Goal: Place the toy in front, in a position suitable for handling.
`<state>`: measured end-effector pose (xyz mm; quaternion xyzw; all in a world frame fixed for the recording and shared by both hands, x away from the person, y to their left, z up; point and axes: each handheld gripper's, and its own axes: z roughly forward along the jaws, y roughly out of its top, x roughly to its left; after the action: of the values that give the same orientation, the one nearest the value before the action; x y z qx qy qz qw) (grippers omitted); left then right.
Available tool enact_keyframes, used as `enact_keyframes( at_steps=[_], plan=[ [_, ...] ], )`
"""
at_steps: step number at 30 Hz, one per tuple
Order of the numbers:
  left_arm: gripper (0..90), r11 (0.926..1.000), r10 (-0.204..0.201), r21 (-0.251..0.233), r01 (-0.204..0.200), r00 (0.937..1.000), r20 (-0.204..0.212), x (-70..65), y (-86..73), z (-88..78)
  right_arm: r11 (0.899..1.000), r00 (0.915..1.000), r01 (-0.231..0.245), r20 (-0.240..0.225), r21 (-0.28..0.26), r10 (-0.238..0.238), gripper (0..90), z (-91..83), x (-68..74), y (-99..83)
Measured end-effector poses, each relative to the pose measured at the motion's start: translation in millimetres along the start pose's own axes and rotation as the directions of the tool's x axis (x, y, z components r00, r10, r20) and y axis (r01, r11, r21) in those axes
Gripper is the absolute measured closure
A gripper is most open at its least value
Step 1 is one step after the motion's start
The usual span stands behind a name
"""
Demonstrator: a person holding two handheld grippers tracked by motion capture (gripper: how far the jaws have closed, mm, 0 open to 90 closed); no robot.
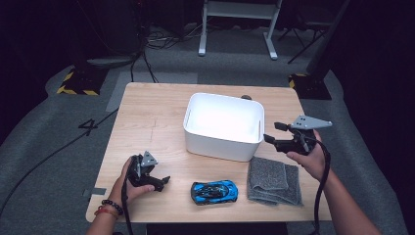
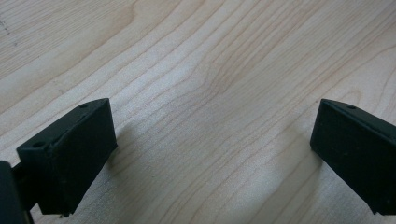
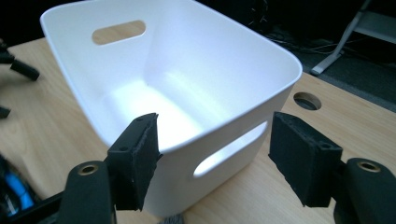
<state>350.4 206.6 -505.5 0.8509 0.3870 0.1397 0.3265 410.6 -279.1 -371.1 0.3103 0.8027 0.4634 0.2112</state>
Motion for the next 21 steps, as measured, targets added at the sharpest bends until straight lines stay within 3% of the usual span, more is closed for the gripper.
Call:
enact_keyframes(
  at_steps=[4,10,13,15,18,21],
  plan=[
    [0.4,1.0000,-0.003,0.000,0.003,1.0000,-0.003,-1.2,0.2,0.2,0.999,0.9992,-0.041,-0.002,-0.006,0.041,33.3,10.9,-5.7,7.2],
    [0.4,1.0000,-0.003,-0.003,0.003,1.0000,0.003,-3.5,1.3,1.5,0.993,0.9966,-0.069,0.051,0.100,0.064,27.9,40.8,-16.4,12.2],
    [0.4,1.0000,0.006,0.000,-0.006,1.0000,0.004,-3.5,2.2,1.8,0.986,0.9912,-0.126,0.056,0.109,0.120,28.7,56.3,-29.7,14.1],
    [0.4,1.0000,0.003,-0.001,-0.003,1.0000,0.002,-4.1,2.4,2.2,0.986,0.9899,-0.129,0.074,0.107,0.121,29.8,62.2,-34.9,15.9],
    [0.4,1.0000,0.001,0.000,-0.001,1.0000,0.005,-4.1,2.5,2.3,0.985,0.9892,-0.119,0.100,0.123,0.107,43.2,70.8,-37.6,19.3],
    [0.5,1.0000,0.002,0.000,-0.002,1.0000,0.004,-4.0,2.4,2.3,0.983,0.9803,-0.095,0.186,0.157,0.065,51.9,81.0,-34.9,21.2]
  ],
)
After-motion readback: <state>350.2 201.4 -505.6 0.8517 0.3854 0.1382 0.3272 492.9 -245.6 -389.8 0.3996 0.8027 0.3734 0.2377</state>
